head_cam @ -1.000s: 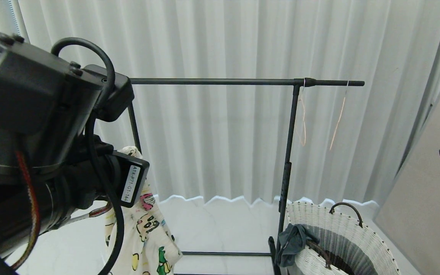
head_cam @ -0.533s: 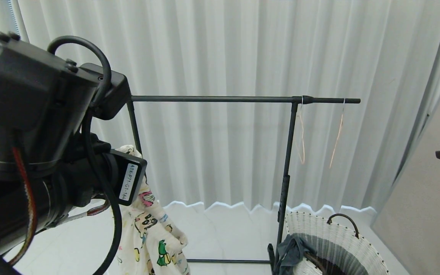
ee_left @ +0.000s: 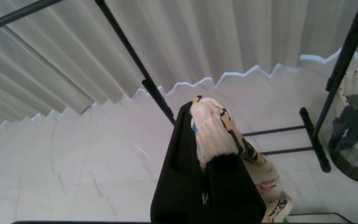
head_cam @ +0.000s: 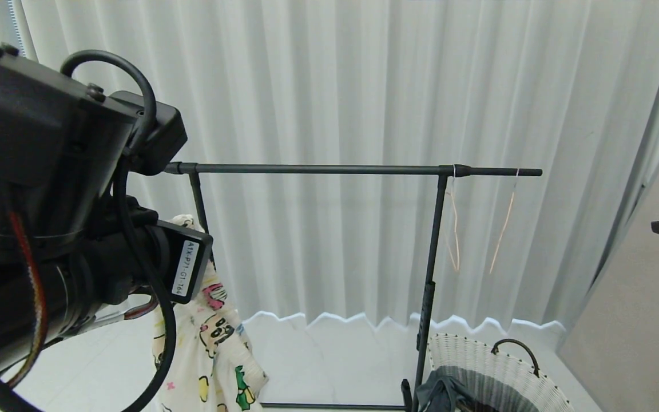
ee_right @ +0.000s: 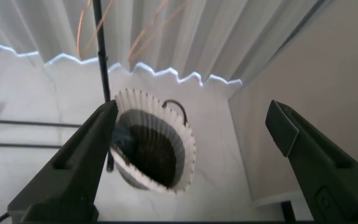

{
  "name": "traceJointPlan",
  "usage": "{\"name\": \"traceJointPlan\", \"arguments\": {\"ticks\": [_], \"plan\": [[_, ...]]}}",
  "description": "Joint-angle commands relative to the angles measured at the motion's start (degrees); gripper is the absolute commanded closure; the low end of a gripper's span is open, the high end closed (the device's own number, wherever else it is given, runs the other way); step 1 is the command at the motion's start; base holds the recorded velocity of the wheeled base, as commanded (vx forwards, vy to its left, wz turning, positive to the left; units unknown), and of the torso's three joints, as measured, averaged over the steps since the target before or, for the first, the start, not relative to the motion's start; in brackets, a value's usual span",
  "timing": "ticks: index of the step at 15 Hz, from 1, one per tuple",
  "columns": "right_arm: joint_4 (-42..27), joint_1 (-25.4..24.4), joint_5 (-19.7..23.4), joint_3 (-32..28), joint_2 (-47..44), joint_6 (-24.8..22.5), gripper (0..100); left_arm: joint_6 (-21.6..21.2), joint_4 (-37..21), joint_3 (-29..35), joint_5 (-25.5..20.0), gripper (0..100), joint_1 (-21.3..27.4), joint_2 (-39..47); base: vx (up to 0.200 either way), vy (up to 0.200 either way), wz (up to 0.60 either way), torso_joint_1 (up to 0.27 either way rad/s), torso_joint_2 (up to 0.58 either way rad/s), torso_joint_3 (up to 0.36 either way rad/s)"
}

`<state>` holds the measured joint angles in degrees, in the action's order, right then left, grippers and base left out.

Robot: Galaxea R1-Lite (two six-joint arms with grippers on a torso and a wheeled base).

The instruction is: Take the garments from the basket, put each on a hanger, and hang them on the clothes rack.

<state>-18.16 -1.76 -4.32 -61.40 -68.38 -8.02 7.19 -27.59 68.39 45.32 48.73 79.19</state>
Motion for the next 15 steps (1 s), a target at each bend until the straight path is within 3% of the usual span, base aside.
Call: {"name": "traceJointPlan", "arguments": {"ticks": [1,9,15], "plan": [[2.4,0.0,0.1,2.6,-0.4,-0.1,0,0.0,0.0,0.0,0.0,100,0.0,0.1,0.2,0.0,0.0,0.036,-0.02,-0.027],[7.5,0.0,0.1,10.3,-2.0,0.0,0,0.1,0.0,-1.2,0.0,100,0.0,0.2,0.2,0.0,0.0,0.01,0.0,-0.001],[11.7,-0.1,-1.4,10.5,-11.7,9.7,0,0.1,0.0,-2.9,0.0,100,0.0,0.2,0.2,0.0,0.0,0.004,0.0,0.001]]}}
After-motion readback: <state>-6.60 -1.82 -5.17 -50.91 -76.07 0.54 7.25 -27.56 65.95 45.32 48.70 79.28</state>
